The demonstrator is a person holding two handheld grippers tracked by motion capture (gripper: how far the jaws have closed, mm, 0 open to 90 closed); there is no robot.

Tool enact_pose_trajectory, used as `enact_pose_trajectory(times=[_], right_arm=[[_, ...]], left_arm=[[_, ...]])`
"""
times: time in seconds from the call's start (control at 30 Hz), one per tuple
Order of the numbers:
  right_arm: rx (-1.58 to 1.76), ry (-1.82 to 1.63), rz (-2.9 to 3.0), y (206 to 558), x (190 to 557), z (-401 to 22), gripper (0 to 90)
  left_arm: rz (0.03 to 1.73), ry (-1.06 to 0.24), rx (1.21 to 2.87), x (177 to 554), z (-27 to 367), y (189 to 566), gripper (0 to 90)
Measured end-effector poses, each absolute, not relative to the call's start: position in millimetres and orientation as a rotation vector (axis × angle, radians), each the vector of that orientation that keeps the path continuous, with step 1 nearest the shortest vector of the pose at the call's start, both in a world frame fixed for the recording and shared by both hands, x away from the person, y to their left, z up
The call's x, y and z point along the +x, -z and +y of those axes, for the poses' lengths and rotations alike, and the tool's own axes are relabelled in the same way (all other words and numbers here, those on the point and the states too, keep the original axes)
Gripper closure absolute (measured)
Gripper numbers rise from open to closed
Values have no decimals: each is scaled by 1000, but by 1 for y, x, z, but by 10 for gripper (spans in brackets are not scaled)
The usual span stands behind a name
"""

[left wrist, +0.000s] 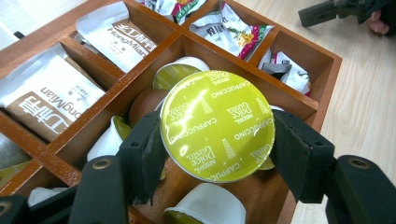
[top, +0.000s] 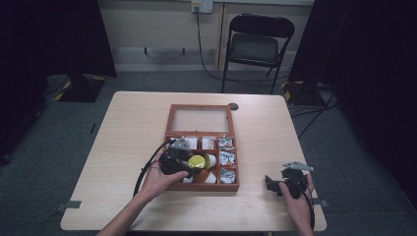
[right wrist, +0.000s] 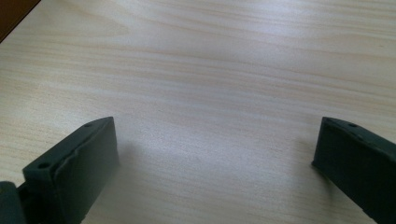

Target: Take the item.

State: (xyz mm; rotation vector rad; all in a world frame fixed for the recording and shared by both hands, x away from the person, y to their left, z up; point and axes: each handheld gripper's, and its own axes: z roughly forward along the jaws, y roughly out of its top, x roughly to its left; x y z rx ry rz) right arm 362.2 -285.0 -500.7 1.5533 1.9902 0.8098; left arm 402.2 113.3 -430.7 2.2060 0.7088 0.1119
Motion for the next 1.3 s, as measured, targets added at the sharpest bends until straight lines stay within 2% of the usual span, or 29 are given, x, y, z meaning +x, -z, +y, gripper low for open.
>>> enact_pose_trajectory(times=[1.3], right_arm=[[1553, -811, 1991, 501, 362, -285, 0]], left_arm=[[757, -172, 2066, 407, 156, 400, 382]])
